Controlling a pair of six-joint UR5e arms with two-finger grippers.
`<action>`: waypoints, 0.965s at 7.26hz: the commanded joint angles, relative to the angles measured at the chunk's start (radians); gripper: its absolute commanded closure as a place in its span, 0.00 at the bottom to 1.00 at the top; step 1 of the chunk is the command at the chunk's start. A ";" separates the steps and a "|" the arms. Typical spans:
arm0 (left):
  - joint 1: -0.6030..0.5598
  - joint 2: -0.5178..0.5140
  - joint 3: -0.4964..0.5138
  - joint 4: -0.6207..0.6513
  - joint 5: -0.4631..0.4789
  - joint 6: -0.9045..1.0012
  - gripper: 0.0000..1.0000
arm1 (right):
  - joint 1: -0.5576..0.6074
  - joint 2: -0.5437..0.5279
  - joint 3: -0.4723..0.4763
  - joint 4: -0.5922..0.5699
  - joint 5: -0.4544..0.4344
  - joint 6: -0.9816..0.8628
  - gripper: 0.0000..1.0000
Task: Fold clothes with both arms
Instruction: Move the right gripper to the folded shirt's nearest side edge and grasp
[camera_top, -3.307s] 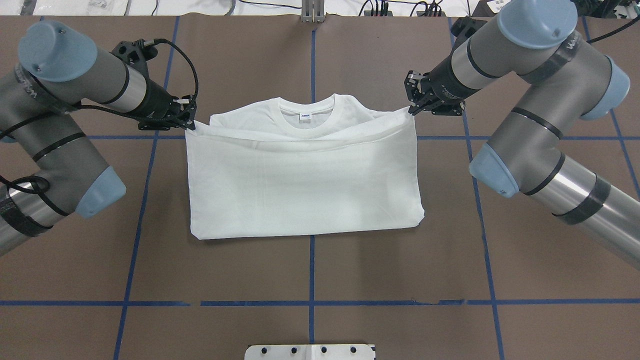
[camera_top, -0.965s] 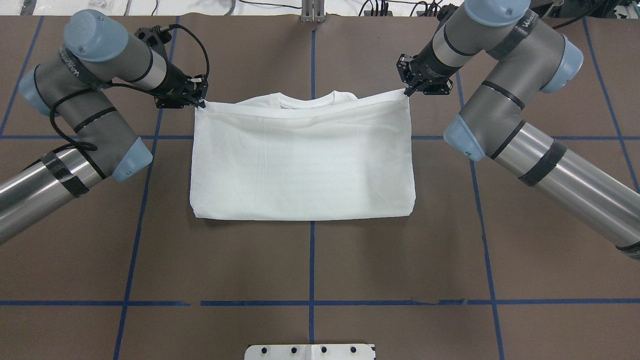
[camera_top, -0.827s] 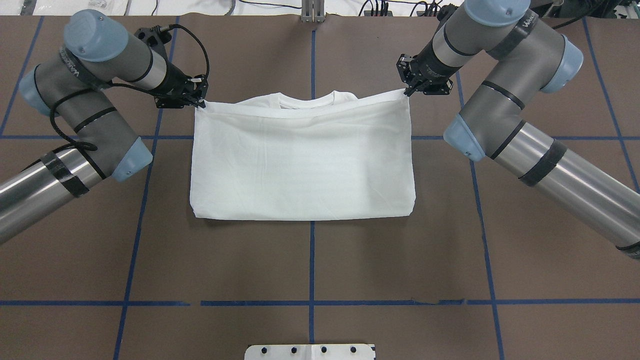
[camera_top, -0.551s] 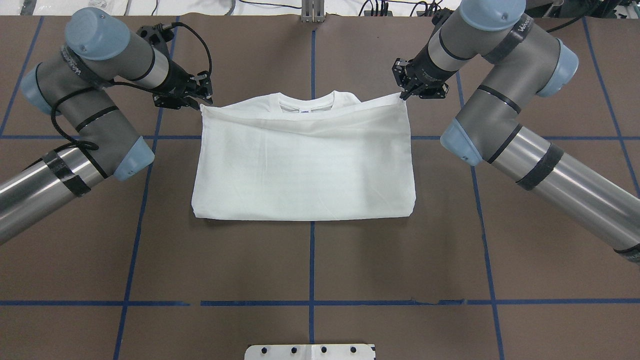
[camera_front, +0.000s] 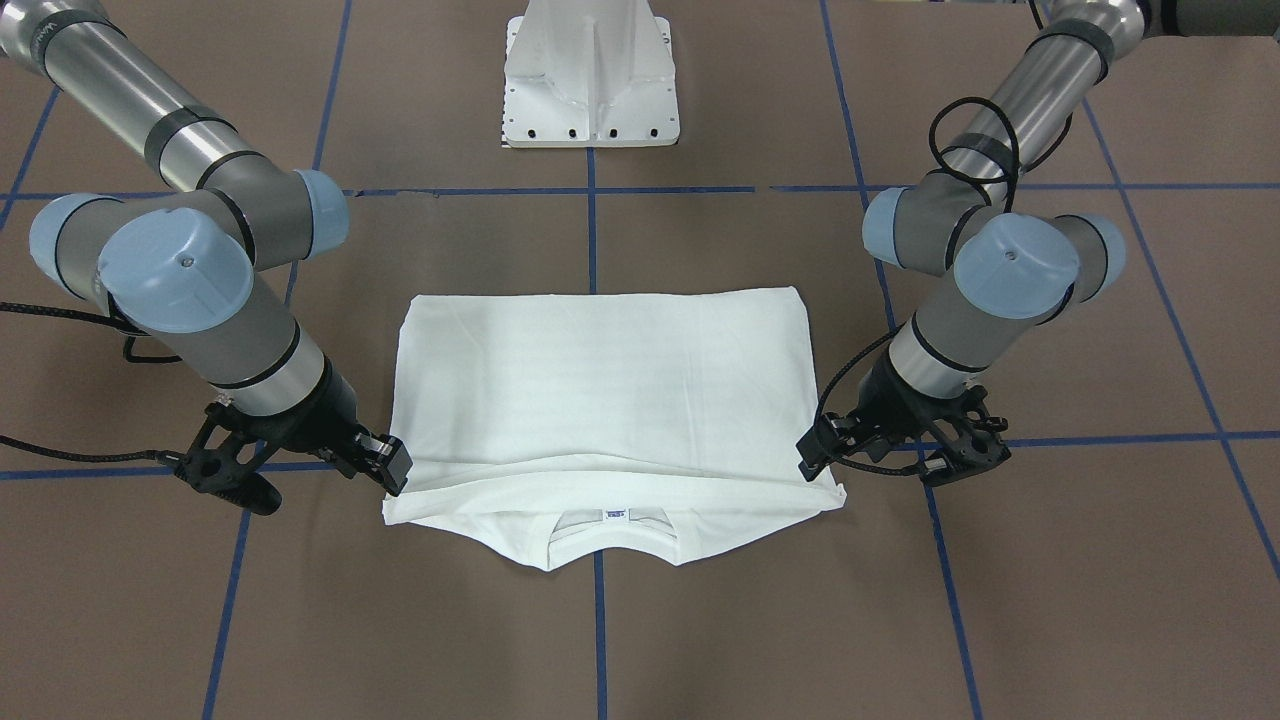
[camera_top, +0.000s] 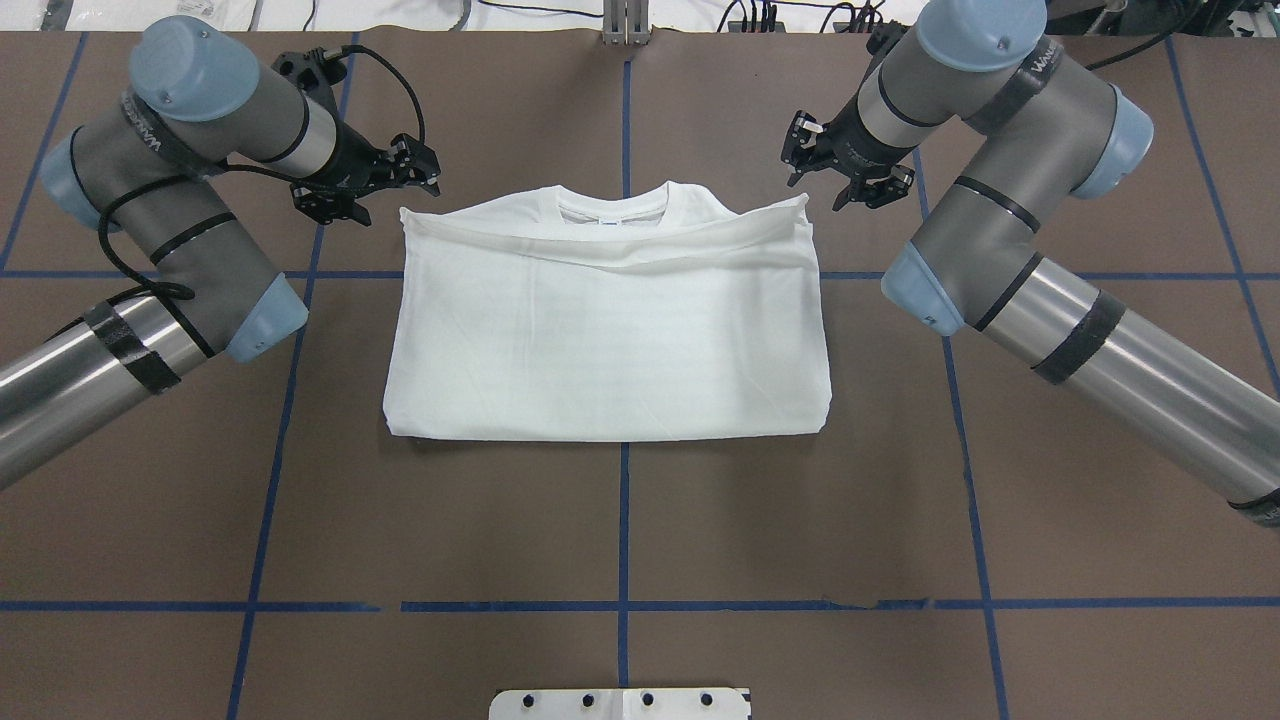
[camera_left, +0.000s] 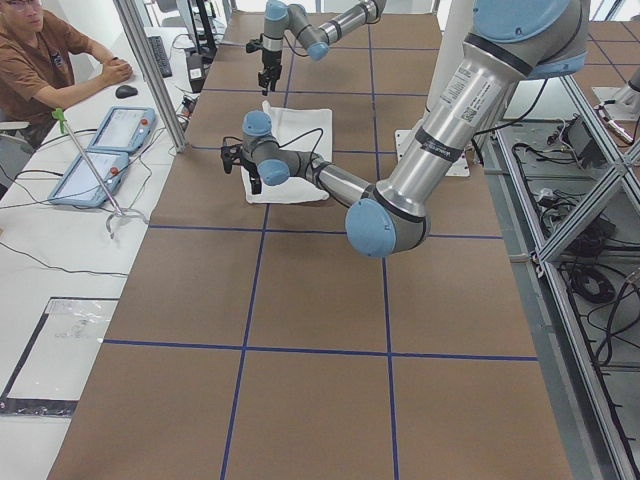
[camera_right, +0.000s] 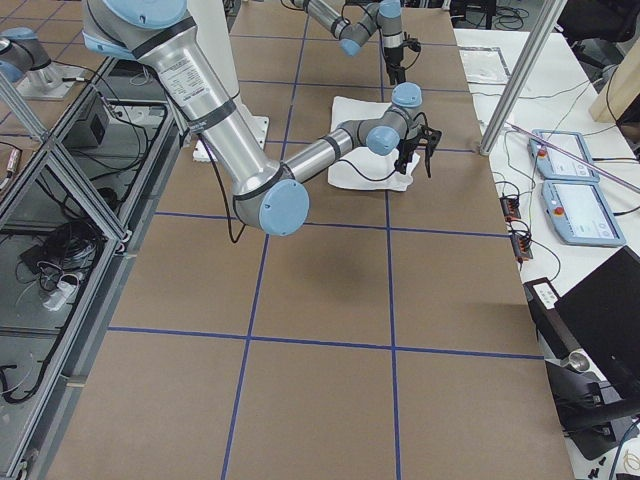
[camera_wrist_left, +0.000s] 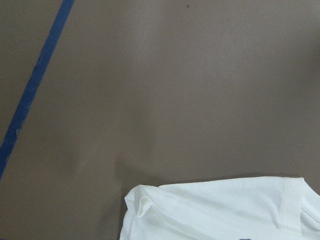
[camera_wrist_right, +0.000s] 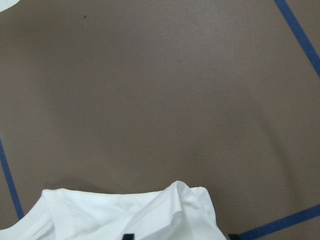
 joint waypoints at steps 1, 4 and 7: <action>-0.001 0.002 0.000 0.000 -0.001 0.001 0.01 | -0.012 -0.010 0.032 0.000 0.010 -0.021 0.00; -0.002 0.008 -0.027 0.000 0.000 -0.002 0.01 | -0.138 -0.282 0.340 -0.014 -0.005 0.008 0.00; -0.002 0.005 -0.037 0.000 0.028 -0.002 0.01 | -0.314 -0.342 0.394 -0.078 -0.148 0.070 0.00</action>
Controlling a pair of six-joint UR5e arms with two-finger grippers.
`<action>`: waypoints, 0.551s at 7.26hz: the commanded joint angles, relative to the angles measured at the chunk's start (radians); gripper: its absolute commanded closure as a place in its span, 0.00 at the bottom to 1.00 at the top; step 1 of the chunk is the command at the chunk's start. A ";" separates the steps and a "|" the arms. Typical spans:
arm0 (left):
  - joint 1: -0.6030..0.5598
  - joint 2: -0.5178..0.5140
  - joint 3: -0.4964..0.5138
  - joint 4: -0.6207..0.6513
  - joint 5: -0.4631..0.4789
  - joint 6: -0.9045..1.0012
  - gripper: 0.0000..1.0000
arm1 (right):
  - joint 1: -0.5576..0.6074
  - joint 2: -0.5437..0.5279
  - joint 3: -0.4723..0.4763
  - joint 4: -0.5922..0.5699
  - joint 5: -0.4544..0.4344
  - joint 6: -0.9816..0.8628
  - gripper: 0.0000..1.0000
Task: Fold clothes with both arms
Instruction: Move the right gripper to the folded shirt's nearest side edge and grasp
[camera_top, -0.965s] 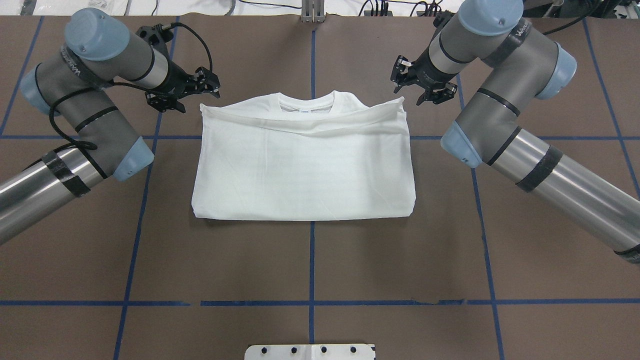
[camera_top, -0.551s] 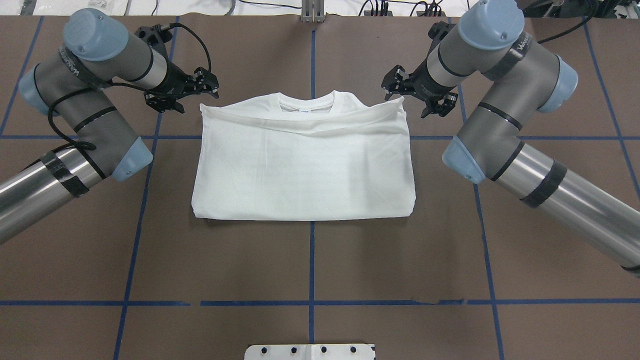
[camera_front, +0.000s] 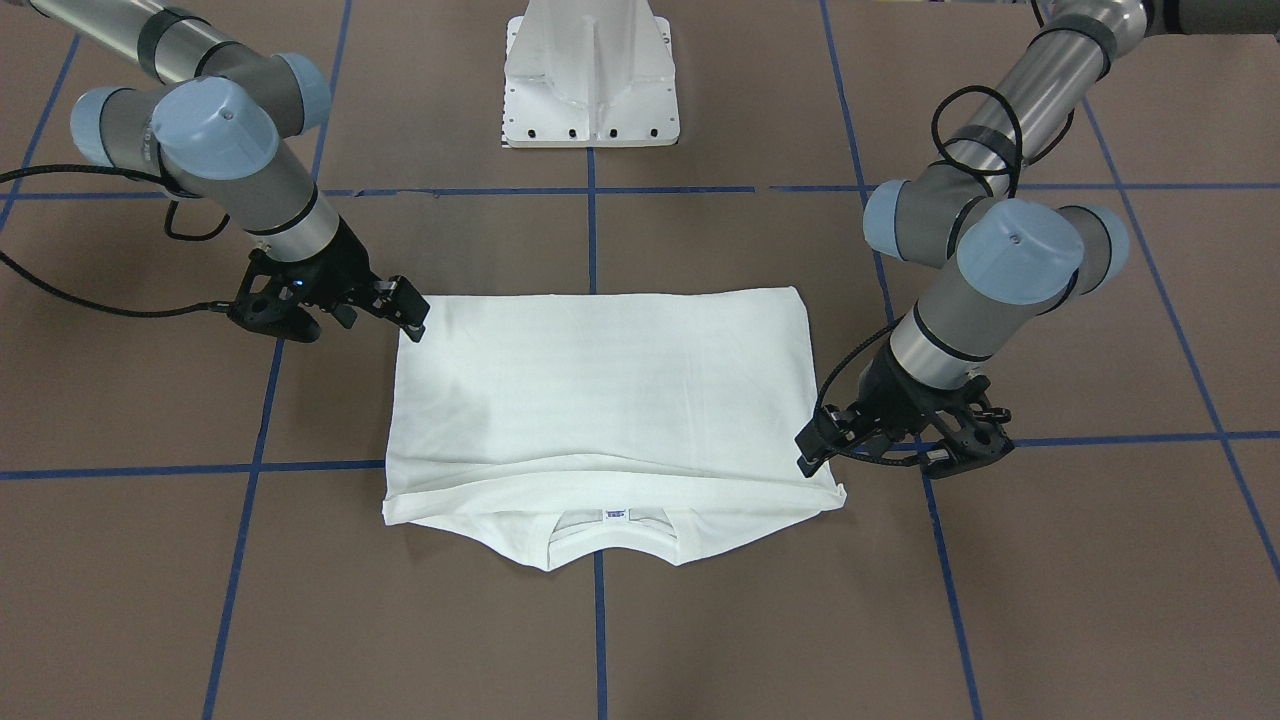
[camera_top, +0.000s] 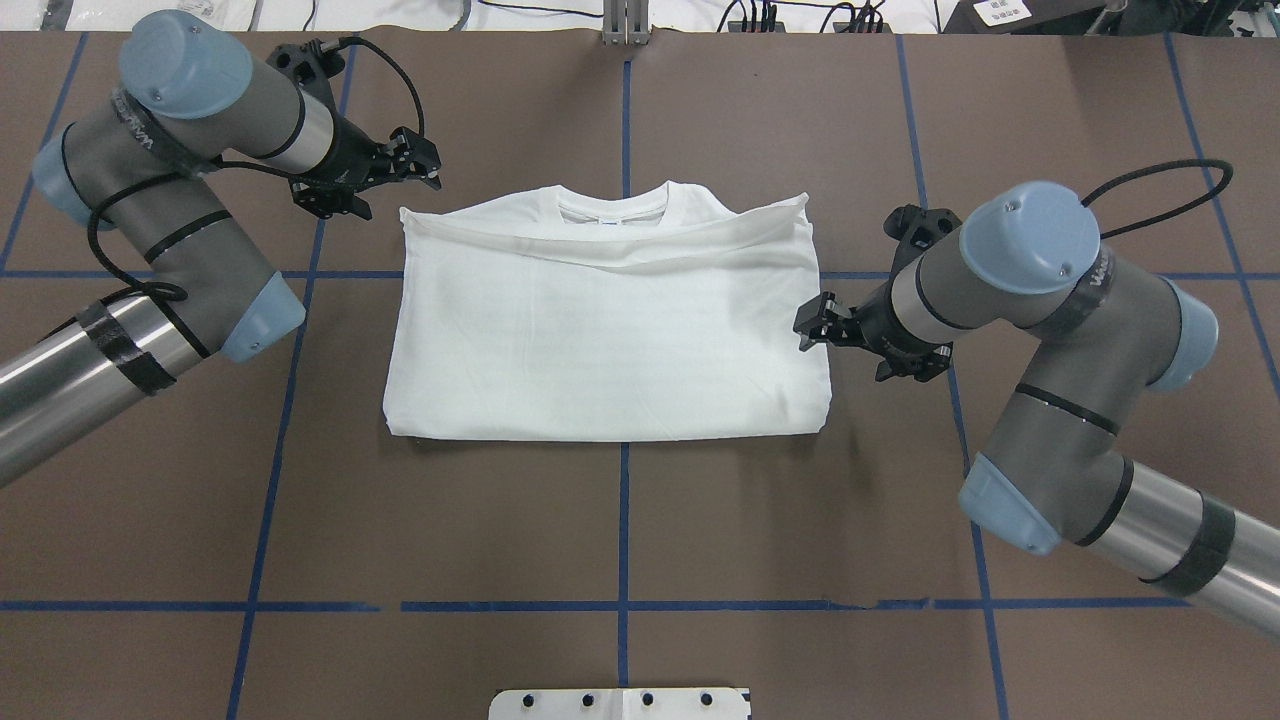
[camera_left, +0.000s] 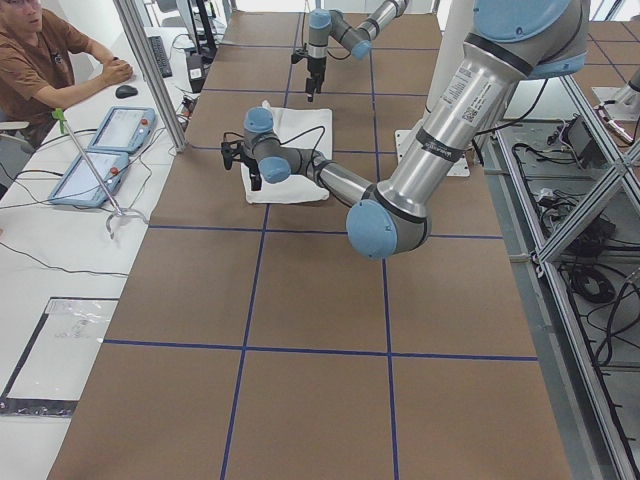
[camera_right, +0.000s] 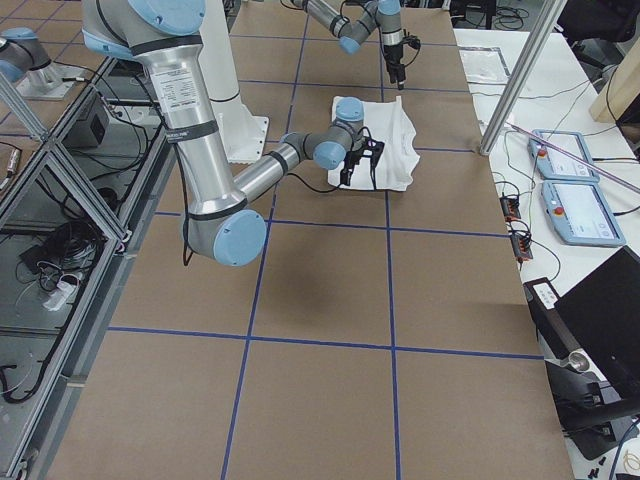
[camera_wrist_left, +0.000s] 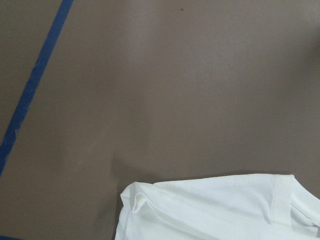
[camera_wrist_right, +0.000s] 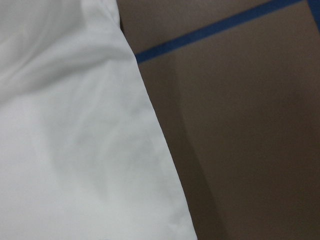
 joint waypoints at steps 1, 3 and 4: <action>0.000 -0.001 -0.005 0.000 0.011 0.000 0.01 | -0.099 -0.001 0.000 -0.044 -0.075 0.013 0.00; 0.000 -0.001 -0.005 0.000 0.011 0.001 0.01 | -0.107 0.007 -0.011 -0.044 -0.077 0.014 0.06; 0.000 -0.001 -0.003 0.000 0.011 0.001 0.01 | -0.107 0.022 -0.020 -0.044 -0.078 0.014 0.13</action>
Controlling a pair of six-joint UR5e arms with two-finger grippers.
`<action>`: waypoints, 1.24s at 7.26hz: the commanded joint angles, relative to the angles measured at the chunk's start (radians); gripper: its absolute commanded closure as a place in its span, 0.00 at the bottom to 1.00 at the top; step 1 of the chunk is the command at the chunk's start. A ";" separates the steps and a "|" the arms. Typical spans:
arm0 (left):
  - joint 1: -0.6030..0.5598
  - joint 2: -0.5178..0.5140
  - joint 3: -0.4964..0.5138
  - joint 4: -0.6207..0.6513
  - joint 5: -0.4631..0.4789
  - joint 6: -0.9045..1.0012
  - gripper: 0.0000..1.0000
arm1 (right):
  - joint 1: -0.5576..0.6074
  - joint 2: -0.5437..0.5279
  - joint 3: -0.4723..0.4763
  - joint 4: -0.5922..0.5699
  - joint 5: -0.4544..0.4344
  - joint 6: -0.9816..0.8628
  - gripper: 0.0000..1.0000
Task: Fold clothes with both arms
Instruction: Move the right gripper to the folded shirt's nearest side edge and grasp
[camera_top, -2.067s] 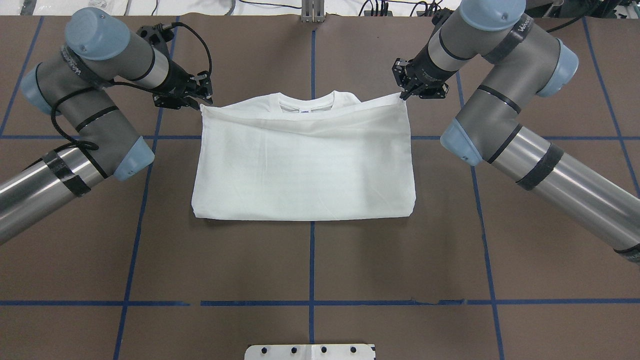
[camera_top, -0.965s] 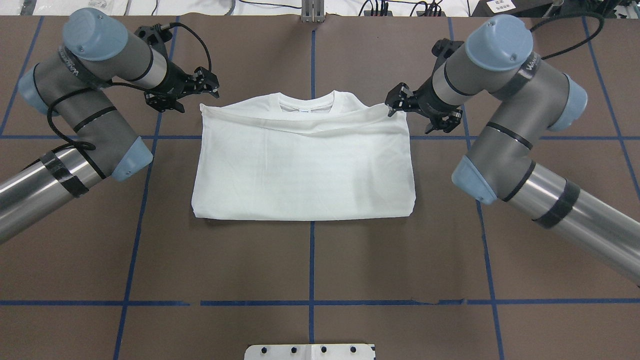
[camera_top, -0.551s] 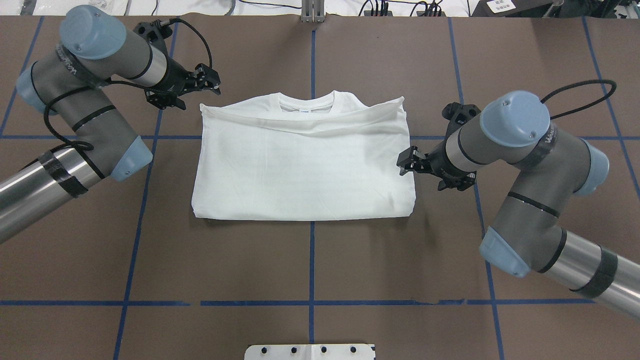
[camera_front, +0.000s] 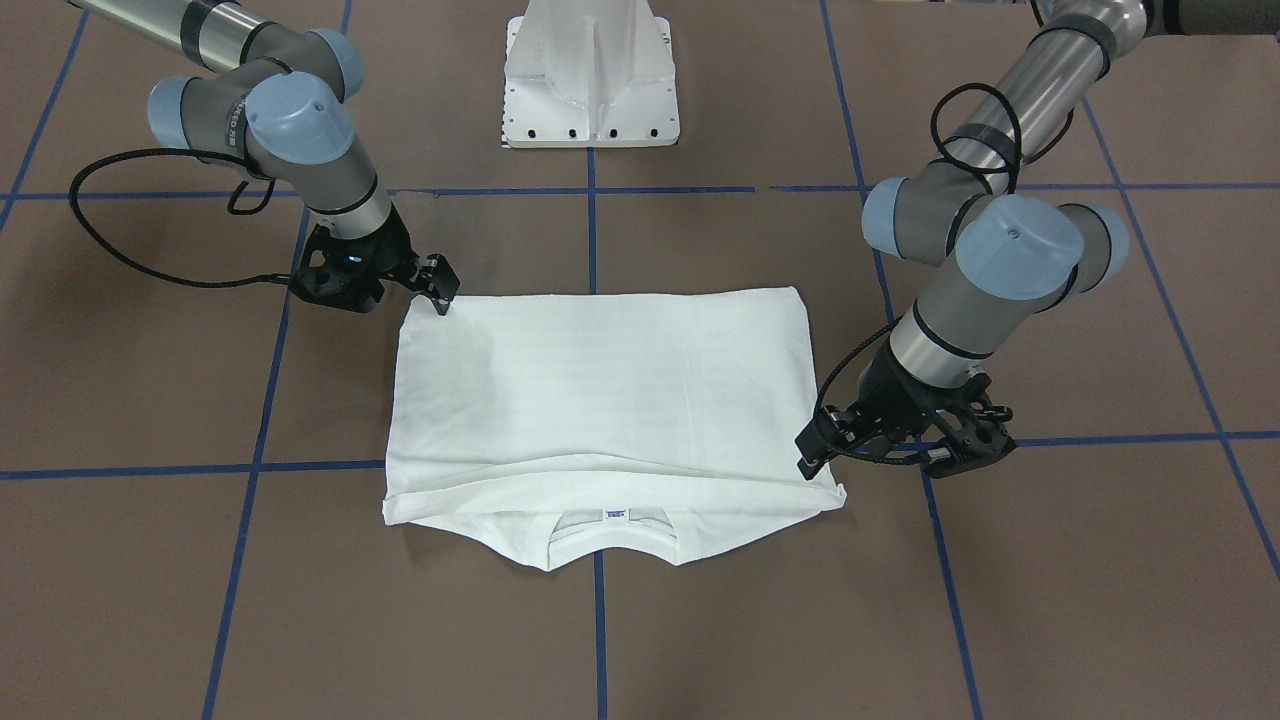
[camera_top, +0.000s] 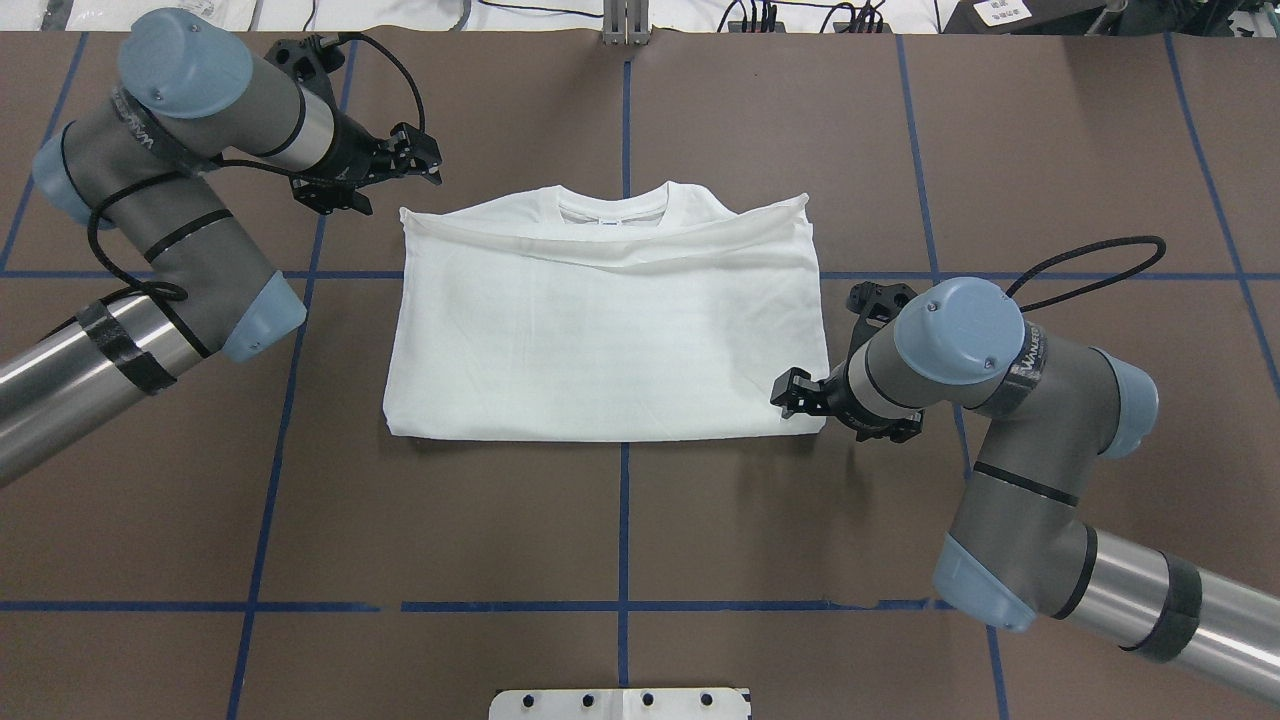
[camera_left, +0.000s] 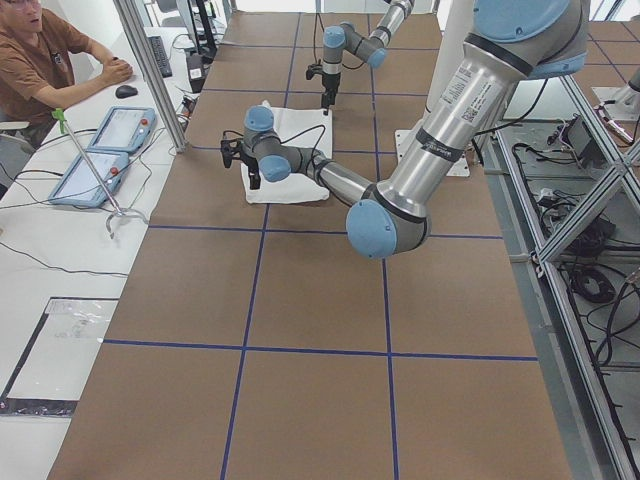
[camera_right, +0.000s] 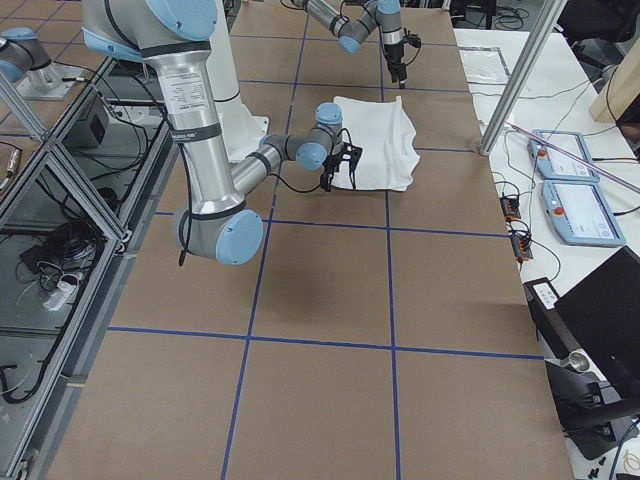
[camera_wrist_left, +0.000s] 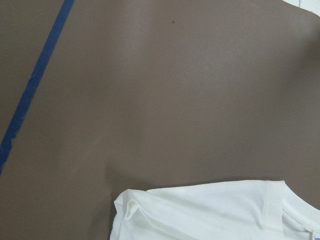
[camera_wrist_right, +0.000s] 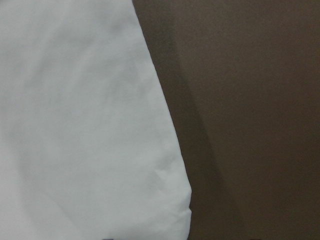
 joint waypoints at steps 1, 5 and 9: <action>0.000 0.003 0.001 0.000 0.000 0.001 0.01 | -0.006 0.037 -0.033 -0.001 -0.005 0.001 0.20; 0.000 0.003 0.001 0.000 0.000 0.001 0.01 | 0.011 0.038 -0.029 -0.001 0.003 -0.002 1.00; 0.000 0.000 0.000 0.000 0.020 0.001 0.01 | 0.040 -0.053 0.188 -0.139 0.044 -0.004 1.00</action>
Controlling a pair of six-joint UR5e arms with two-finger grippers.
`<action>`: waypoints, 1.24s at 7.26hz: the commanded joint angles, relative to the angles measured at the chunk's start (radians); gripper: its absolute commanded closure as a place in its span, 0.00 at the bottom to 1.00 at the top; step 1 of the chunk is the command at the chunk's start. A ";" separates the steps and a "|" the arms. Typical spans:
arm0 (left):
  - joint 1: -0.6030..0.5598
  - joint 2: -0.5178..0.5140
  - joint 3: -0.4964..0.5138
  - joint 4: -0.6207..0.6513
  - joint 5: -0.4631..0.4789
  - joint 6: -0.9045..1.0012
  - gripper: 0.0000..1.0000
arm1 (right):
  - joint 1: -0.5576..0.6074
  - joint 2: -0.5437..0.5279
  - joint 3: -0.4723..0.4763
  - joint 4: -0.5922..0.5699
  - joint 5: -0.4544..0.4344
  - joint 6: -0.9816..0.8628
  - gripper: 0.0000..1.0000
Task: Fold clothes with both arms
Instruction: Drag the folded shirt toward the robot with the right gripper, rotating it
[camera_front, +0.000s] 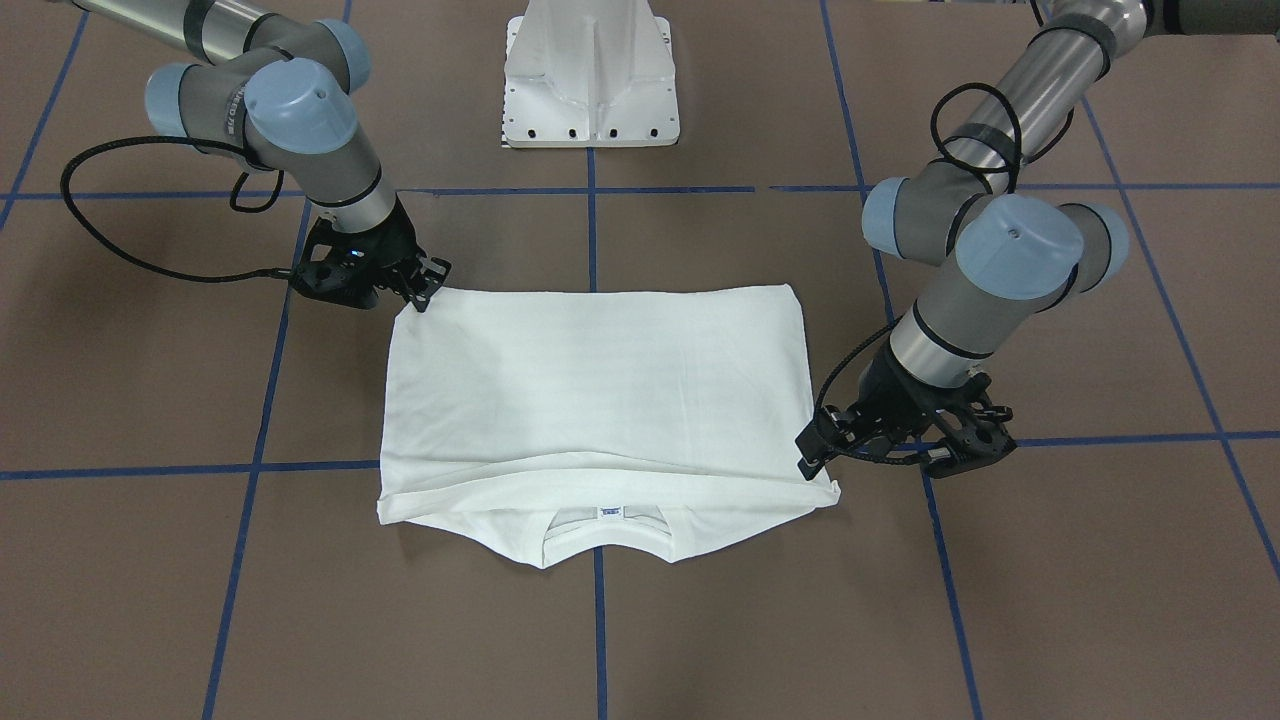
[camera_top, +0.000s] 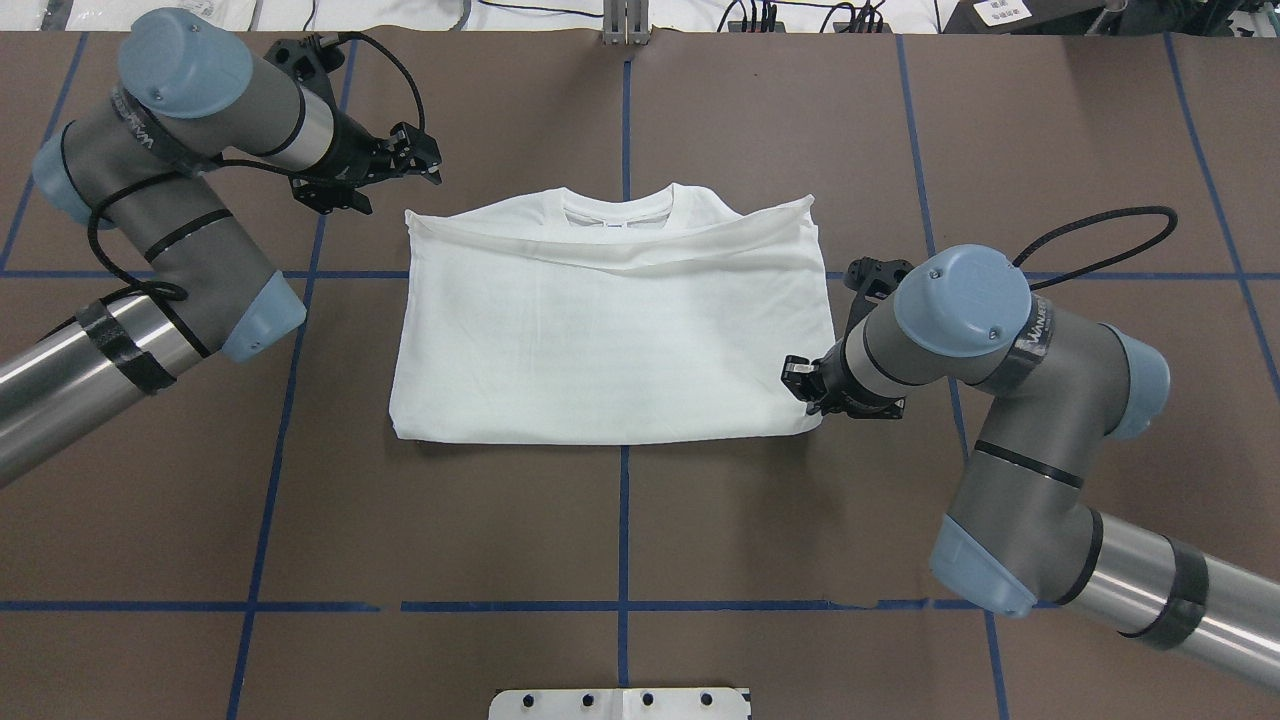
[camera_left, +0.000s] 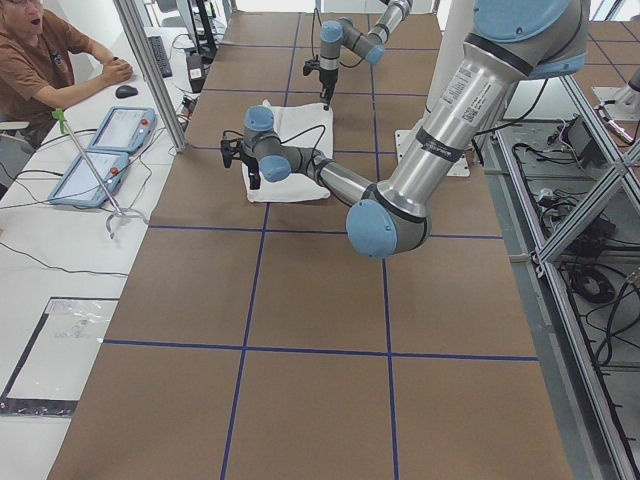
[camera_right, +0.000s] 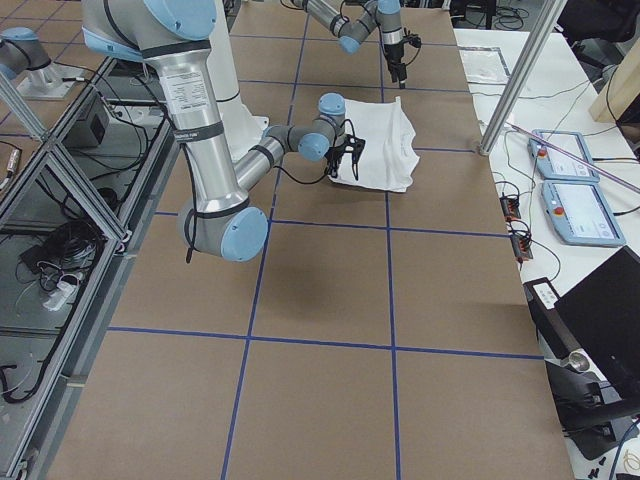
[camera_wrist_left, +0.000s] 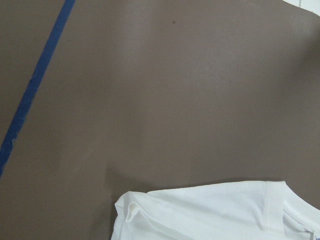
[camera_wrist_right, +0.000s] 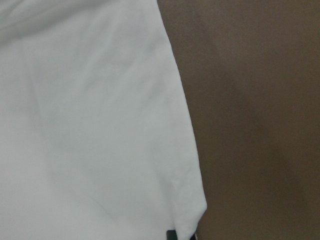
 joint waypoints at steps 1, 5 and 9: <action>0.000 0.000 0.000 0.000 0.014 -0.002 0.01 | 0.006 -0.161 0.204 -0.050 0.011 -0.001 1.00; 0.005 0.000 -0.011 0.000 0.050 -0.015 0.01 | -0.308 -0.402 0.446 -0.055 0.032 0.109 1.00; 0.008 0.003 -0.025 -0.002 0.049 -0.015 0.01 | -0.504 -0.404 0.455 -0.055 -0.012 0.251 0.00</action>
